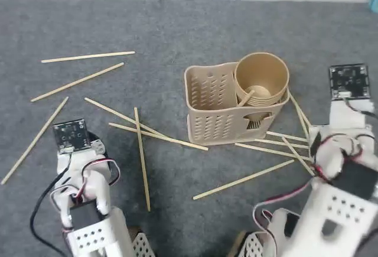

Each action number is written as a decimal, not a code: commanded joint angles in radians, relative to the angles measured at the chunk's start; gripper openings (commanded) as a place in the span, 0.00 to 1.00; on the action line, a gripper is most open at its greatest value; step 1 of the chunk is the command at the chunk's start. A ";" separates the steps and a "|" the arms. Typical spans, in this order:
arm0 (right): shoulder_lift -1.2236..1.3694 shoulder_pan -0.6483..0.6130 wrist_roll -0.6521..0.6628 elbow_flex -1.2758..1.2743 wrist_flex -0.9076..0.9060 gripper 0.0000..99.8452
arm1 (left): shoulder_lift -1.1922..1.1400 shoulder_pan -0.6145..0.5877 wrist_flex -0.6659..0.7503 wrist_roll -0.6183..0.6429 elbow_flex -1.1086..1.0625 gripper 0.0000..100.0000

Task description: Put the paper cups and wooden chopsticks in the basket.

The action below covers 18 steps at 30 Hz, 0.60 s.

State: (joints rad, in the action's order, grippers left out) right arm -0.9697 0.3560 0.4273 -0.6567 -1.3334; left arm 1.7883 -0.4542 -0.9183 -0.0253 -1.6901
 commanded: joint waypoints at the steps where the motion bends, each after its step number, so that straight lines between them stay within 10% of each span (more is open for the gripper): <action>1: 0.051 0.021 0.052 -0.101 0.179 0.10 | -0.009 -0.006 -0.006 -0.006 0.004 0.01; 18: 1.020 0.015 -0.066 0.361 0.516 0.10 | -0.009 -0.005 -0.006 -0.006 0.004 0.01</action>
State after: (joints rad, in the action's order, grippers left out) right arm -0.0491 0.3713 0.3874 -0.4526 -0.8470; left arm 1.7883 -0.4542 -0.9183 -0.0253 -1.6901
